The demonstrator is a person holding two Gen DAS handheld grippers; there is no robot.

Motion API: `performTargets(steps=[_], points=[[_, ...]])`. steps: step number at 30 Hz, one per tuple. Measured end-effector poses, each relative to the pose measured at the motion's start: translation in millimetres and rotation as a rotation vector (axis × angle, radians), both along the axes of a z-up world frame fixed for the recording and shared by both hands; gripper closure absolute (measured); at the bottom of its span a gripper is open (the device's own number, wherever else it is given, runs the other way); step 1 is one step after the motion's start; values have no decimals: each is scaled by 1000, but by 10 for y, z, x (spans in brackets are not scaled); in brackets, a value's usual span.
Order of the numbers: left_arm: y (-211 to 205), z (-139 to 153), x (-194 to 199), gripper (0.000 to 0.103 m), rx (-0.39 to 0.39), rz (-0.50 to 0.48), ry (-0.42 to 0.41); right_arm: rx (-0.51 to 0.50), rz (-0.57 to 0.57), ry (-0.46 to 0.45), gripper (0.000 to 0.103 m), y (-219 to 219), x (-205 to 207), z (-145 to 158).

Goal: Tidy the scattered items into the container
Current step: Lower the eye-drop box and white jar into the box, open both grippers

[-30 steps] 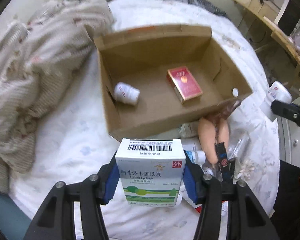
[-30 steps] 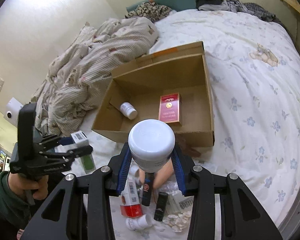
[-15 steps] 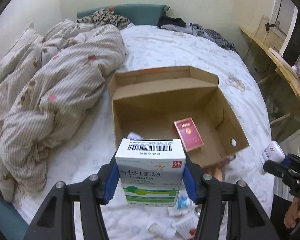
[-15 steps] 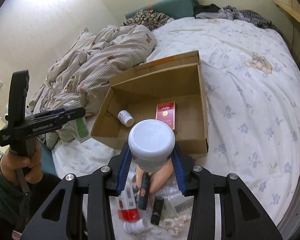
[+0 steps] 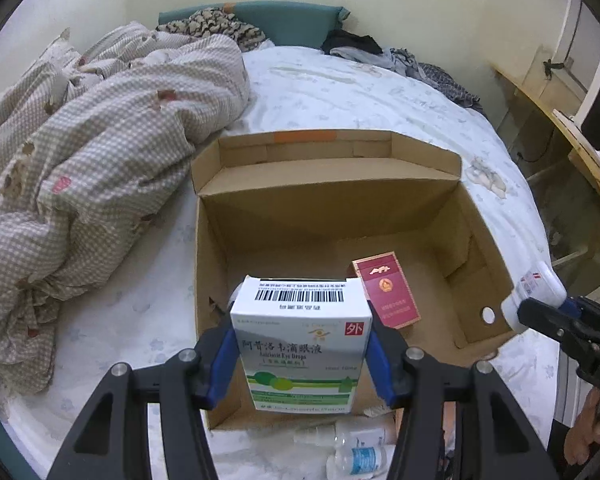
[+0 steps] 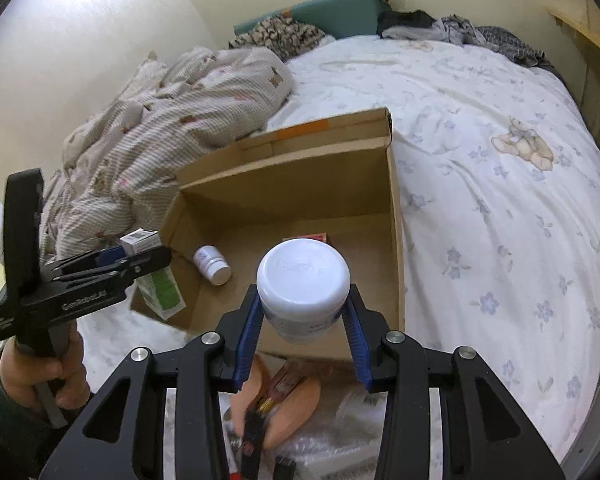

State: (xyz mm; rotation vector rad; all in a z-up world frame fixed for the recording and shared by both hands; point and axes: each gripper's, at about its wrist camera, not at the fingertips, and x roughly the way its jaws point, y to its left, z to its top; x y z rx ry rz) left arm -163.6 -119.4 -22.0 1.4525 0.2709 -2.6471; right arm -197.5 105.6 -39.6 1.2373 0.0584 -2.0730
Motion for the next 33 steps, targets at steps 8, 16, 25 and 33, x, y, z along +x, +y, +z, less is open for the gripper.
performTargets(steps=[8,16,25,33], points=[[97,-267,-194,47,-29,-37,-26,121,19,-64,60,-304,-120,-363],[212,-479,-223,47,-54,-75,-77,204,41,-43,59,-387,-86,-493],[186,-507,-219,32,-83,-50,-92,148,32,-70,41,-332,-73,-395],[149,-344,-106,26,-53,-35,-56,111,48,-19,41,-306,4,-178]])
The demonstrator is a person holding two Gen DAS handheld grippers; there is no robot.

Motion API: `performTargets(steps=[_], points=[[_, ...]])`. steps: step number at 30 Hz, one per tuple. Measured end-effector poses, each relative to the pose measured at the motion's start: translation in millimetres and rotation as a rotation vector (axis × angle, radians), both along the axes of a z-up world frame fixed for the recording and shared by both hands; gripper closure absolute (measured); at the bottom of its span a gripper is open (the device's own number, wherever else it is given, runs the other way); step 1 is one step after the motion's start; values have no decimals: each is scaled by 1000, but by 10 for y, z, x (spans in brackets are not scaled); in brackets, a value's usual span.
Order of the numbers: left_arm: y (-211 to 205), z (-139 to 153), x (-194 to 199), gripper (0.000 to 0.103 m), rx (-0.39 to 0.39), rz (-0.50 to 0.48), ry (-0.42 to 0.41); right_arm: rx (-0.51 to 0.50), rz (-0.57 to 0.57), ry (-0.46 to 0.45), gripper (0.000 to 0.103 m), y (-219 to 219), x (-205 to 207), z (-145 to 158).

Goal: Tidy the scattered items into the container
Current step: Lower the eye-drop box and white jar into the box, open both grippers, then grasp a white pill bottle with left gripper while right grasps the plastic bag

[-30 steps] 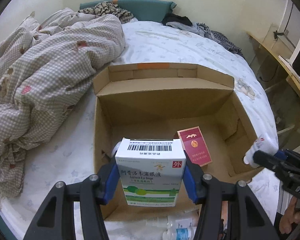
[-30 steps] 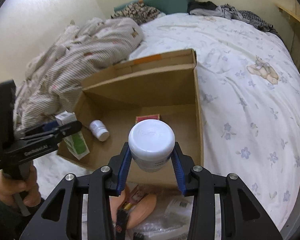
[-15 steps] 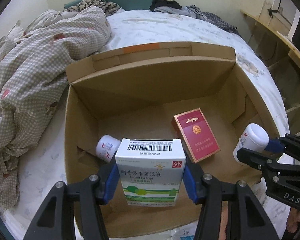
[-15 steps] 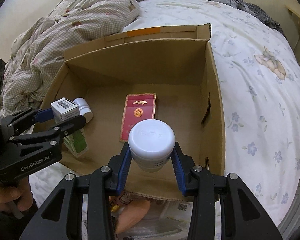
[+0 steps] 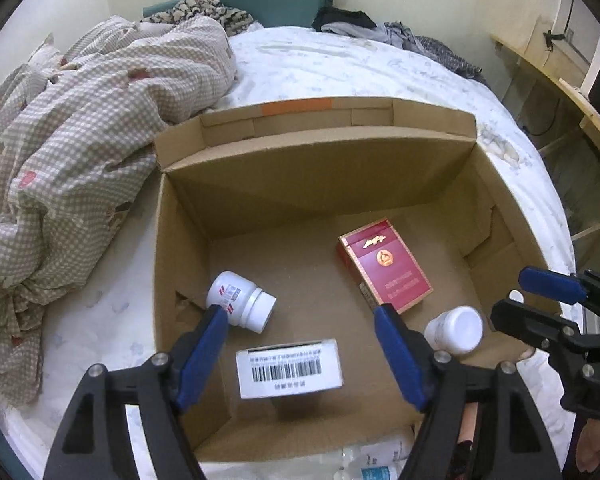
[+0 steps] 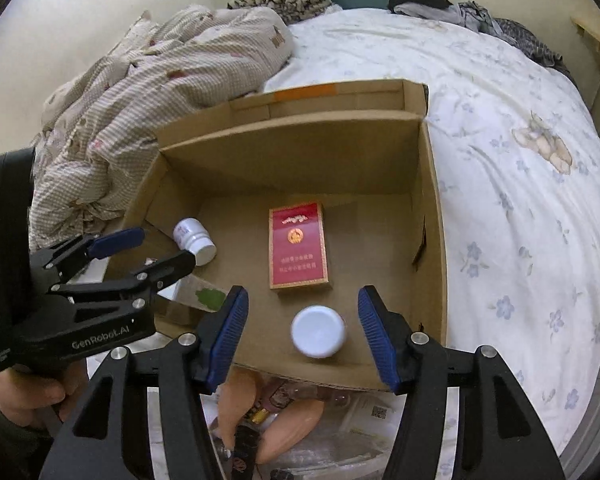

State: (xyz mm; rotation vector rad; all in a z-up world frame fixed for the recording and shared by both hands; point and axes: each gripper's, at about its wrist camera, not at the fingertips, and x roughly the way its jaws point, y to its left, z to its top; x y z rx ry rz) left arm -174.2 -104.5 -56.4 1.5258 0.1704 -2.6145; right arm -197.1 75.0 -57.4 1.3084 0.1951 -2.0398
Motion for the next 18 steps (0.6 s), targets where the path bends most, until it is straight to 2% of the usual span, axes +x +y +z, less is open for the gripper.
performTargets(steps=[2,11,18], points=[[12,89,69,26,-8,1,-11,-10,-1,8,41,21,13,61],[-43,553,588,26,-13,-10,33,-99,-25,36,41,222,167,391],[-90,626,931,26,-29,15,31,-121,-41,41,41,612,358,559]])
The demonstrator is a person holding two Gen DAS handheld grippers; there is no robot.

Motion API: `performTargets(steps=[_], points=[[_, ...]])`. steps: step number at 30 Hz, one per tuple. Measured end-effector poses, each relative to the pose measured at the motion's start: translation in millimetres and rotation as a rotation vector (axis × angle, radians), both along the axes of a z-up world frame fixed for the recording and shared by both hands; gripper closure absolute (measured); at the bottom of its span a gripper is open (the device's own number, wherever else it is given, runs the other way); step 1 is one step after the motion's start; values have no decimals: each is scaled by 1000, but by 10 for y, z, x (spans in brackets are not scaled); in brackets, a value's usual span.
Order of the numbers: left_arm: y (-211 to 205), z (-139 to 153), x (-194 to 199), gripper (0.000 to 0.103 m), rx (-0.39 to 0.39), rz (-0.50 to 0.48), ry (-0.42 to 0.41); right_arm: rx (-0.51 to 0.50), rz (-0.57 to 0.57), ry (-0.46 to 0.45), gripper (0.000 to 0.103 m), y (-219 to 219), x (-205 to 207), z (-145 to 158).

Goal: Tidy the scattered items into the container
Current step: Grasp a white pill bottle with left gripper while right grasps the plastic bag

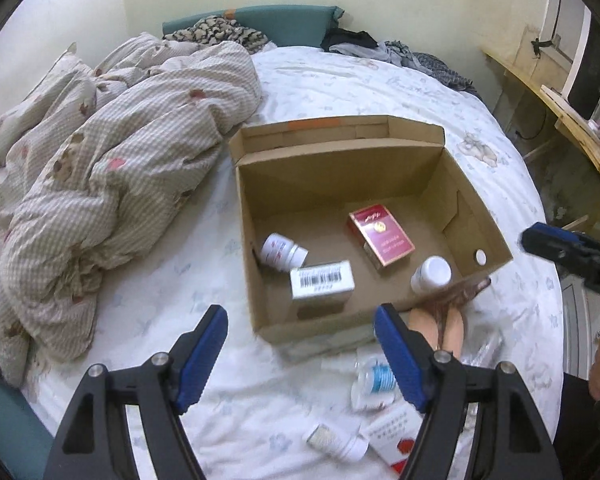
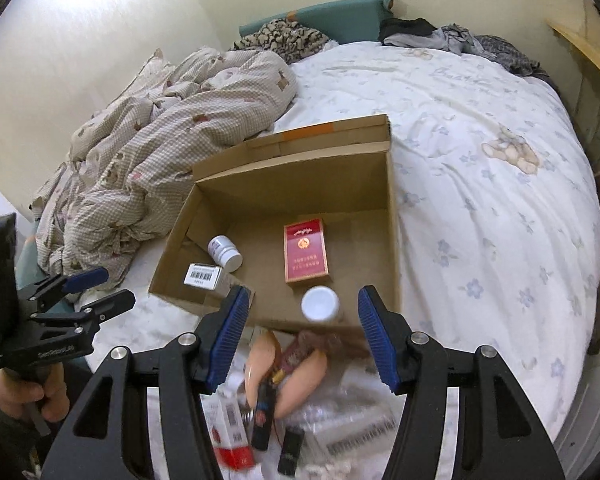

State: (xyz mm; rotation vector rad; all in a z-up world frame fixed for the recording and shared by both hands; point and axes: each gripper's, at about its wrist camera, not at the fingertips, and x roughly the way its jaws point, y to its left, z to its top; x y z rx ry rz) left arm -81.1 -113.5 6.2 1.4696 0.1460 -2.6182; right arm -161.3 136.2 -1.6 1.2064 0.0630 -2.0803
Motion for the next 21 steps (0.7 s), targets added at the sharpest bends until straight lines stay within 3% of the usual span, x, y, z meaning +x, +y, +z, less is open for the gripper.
performTargets(steps=[4,7,10,13,17,19,21], points=[[21,-61,113,27,-1,-1,-14,11,-16,-16,41,175,30,-32],[43,-149,151,27,10,4,-36,39,-12,-122,41,241,28,-272],[49,-275,125,27,18,5,-78,116,-2,-212,42,229,24,-565],[30,-364,100,26,36,9,-104,229,-18,-225,42,239,-27,-798],[-64,-442,94,27,119,37,-118,244,-33,-394,41,306,-127,-1160],[-97,-463,94,26,146,50,-119,281,-17,-400,41,265,-105,-1240],[-91,-476,97,26,157,52,-116,353,7,-373,33,195,-68,-1314]])
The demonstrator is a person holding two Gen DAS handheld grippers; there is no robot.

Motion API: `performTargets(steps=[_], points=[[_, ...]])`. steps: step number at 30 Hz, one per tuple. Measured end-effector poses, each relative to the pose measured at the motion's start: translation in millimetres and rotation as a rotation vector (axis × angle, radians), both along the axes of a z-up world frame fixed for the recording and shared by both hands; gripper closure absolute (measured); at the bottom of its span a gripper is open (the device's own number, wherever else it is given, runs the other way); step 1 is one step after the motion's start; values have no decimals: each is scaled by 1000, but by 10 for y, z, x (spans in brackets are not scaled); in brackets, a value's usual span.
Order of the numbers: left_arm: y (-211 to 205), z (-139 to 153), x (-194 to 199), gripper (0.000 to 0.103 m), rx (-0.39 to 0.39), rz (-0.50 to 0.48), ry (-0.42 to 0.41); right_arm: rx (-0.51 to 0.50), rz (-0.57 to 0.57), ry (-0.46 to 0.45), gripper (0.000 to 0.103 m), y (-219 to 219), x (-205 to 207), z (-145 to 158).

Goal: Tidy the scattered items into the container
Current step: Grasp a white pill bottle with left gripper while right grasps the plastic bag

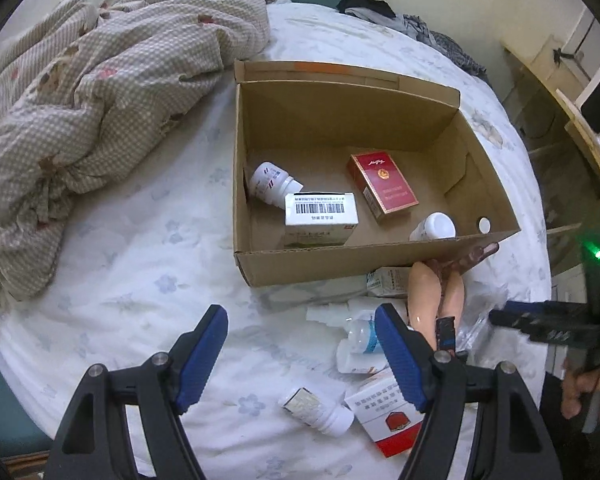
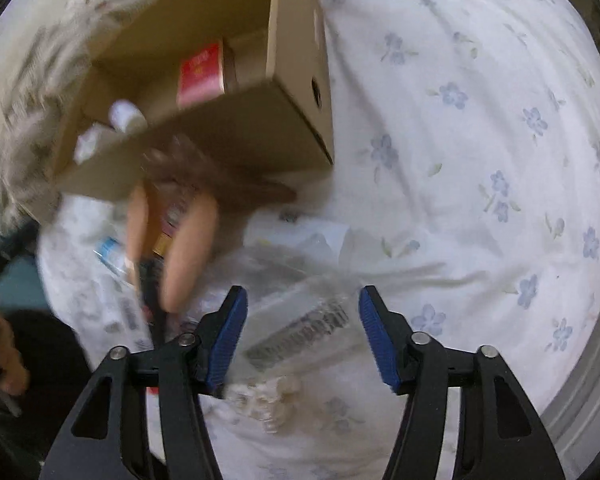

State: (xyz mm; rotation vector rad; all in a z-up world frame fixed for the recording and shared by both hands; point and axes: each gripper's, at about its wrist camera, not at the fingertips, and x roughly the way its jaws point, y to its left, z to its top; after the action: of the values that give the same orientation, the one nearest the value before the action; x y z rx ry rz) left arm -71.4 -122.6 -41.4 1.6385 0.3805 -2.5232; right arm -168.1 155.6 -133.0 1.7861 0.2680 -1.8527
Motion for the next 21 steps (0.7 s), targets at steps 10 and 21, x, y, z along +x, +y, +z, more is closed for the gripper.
performTargets(steps=[10,21], points=[[60,-27,-9,26,24,-23,-1,-72,112,-133,0,89,-87,-326],[-27,-15,-9,26,85,11,10,-233,171,-150,60,285,77,16]])
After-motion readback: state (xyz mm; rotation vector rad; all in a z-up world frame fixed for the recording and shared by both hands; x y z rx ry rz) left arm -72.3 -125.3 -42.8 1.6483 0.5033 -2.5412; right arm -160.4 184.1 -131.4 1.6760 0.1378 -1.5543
